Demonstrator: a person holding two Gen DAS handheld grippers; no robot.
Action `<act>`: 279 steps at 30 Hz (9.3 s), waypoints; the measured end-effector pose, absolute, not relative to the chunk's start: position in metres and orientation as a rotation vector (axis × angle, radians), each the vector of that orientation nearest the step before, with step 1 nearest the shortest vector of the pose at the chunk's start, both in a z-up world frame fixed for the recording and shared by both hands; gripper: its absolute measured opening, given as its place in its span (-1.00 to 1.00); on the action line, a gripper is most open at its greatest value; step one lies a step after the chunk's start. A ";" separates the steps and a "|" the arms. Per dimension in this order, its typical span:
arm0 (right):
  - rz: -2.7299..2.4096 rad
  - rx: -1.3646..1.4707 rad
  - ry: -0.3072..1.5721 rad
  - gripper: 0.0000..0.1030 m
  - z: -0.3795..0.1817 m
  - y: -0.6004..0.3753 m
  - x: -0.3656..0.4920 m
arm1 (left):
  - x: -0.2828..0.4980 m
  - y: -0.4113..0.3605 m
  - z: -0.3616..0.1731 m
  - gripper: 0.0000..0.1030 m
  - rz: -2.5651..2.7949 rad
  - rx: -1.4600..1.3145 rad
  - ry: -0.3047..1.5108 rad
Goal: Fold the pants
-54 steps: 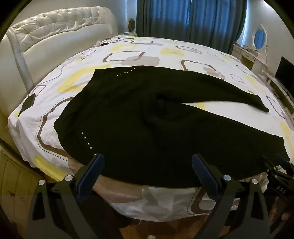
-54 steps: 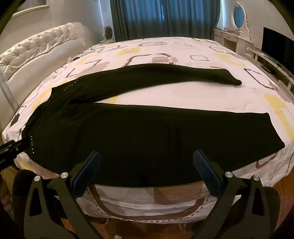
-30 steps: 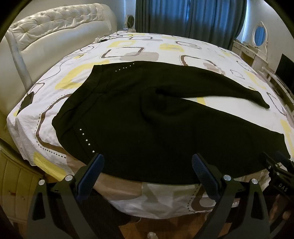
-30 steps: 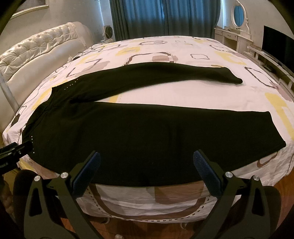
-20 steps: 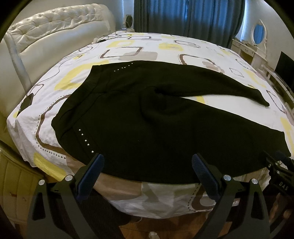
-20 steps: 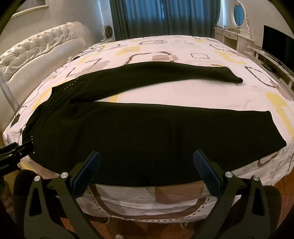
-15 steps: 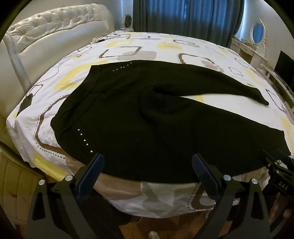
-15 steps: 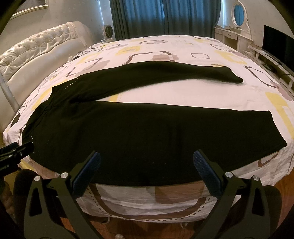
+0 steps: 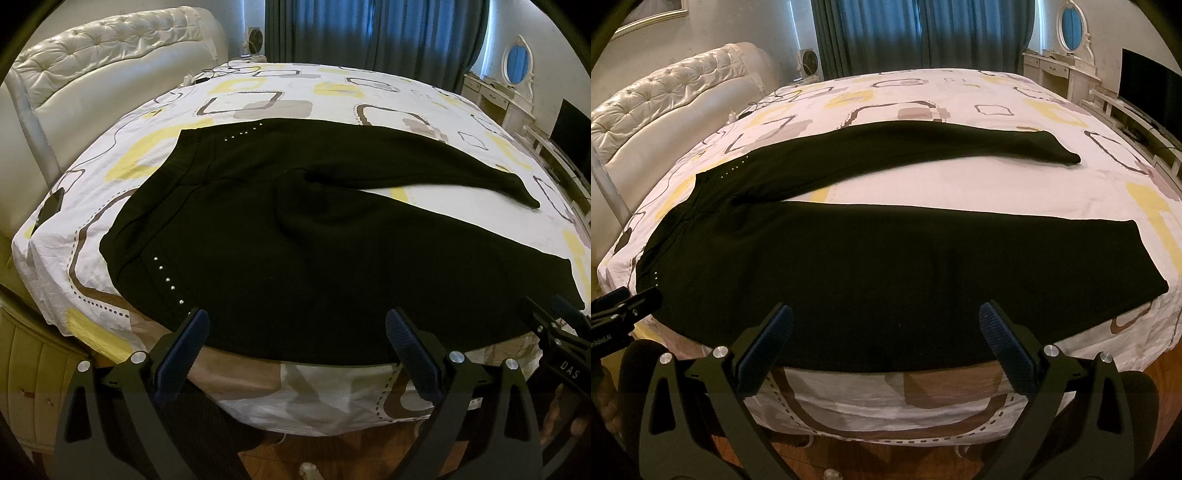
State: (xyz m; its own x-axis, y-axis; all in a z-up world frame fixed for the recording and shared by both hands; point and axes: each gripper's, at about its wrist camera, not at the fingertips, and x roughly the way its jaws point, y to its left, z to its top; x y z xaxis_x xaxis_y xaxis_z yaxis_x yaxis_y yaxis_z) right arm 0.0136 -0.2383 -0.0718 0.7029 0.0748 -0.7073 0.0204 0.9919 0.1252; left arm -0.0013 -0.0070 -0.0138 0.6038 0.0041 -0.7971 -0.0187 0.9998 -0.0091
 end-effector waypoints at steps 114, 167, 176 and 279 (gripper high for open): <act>0.706 0.087 1.040 0.62 -0.085 -0.280 0.470 | 0.378 0.236 -0.085 -0.68 -0.318 -0.217 0.992; 0.528 -0.183 0.759 -0.77 -0.089 -0.224 0.059 | 0.085 0.260 -0.055 -0.78 -0.448 -0.414 0.833; 0.547 -0.232 0.786 -0.77 -0.105 -0.215 0.042 | 0.073 0.267 -0.066 -0.42 -0.412 -0.307 0.888; -0.329 -0.004 1.189 0.37 -0.117 -0.366 0.353 | 0.123 0.195 -0.069 0.71 0.211 -0.449 0.901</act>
State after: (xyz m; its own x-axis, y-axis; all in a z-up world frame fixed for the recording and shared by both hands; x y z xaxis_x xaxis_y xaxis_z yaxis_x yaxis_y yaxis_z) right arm 0.3530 -0.3662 -0.1168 0.3304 -0.2542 -0.9089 0.2497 0.9523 -0.1756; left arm 0.1232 0.1950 -0.0693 0.6080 -0.0096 -0.7939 -0.3604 0.8876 -0.2868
